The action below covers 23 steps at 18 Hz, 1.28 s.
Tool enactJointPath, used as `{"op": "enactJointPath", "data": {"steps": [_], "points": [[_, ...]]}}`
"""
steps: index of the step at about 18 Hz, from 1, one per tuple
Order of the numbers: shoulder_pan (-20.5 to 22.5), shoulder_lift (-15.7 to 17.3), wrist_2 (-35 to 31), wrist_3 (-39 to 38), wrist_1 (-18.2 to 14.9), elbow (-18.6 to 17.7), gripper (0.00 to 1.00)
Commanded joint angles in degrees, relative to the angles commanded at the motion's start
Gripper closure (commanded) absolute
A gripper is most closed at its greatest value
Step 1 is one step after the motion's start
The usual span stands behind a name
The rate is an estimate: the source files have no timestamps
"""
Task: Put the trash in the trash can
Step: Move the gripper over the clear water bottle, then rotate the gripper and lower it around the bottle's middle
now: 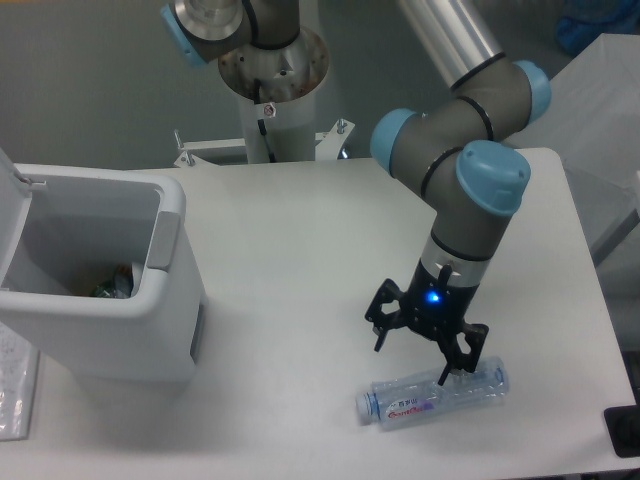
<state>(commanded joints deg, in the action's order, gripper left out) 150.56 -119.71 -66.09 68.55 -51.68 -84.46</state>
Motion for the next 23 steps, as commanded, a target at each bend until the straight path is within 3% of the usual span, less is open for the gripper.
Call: {"op": "enactJointPath", "data": {"steps": [3,6,9,18,23], "points": [[0.1,-0.4,-1.1,1.8,0.0,-0.6,0.0],[-0.5,-1.1,-8.5,3.6,-0.3,-0.4,0.0],[-3.3,-2.5,-13.9,5.6,-0.9,1.1,0.0],[-9.1,-5.6,-19.5,6.9,-1.1,4.8,0.0],[-13.3,-7.7,-27.7,9.2,-2.5,4.7,0.0]]}}
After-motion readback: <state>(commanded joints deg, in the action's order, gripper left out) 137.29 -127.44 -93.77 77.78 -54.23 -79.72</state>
